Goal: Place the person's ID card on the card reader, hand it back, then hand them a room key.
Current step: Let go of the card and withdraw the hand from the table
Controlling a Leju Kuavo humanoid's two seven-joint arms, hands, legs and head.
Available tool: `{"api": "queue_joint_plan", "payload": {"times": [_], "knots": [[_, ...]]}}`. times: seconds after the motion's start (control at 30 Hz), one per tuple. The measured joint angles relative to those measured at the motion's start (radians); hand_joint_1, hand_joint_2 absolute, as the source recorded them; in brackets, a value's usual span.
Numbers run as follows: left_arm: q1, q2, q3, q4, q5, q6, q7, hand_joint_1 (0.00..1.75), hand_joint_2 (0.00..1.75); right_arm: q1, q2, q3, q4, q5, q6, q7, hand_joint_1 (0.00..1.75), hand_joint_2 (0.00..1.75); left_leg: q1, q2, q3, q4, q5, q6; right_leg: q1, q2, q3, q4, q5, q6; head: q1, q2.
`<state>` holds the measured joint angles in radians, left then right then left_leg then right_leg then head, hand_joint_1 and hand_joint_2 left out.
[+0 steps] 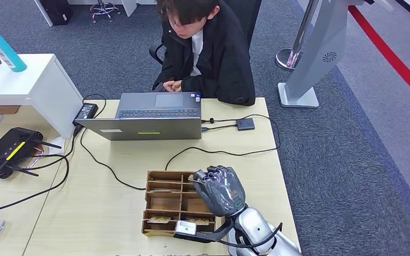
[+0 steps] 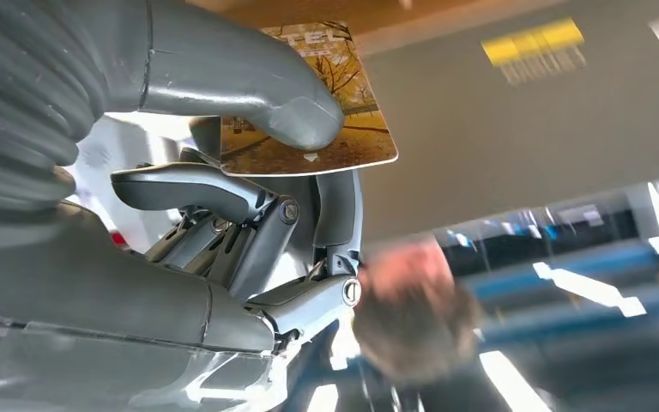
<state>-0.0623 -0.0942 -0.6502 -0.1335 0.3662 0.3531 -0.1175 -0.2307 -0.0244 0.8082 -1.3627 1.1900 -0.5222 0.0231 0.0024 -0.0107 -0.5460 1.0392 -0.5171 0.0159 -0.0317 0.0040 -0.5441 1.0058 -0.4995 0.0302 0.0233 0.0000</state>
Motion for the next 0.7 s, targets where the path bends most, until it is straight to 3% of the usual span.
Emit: {"api": "queue_joint_plan", "payload": {"times": [0.3,0.7], "knots": [[-0.002,0.000,-0.001,0.000,0.011,0.032,-0.001,0.00,0.00,-0.034,-0.031,-0.009,-0.148,0.013,-0.020,-0.033,1.75,1.75,0.000,0.000,0.000,0.000,0.000,0.000,0.000,0.000,0.000,0.000,0.000,0.000,0.000,0.000],[-0.005,0.001,-0.001,0.000,0.029,0.062,-0.007,0.00,0.00,-0.053,-0.059,-0.009,-0.208,-0.006,-0.041,-0.059,1.75,1.75,0.000,0.000,0.000,0.000,0.000,0.000,0.000,0.000,0.000,0.000,0.000,0.000,0.000,0.000]]}}
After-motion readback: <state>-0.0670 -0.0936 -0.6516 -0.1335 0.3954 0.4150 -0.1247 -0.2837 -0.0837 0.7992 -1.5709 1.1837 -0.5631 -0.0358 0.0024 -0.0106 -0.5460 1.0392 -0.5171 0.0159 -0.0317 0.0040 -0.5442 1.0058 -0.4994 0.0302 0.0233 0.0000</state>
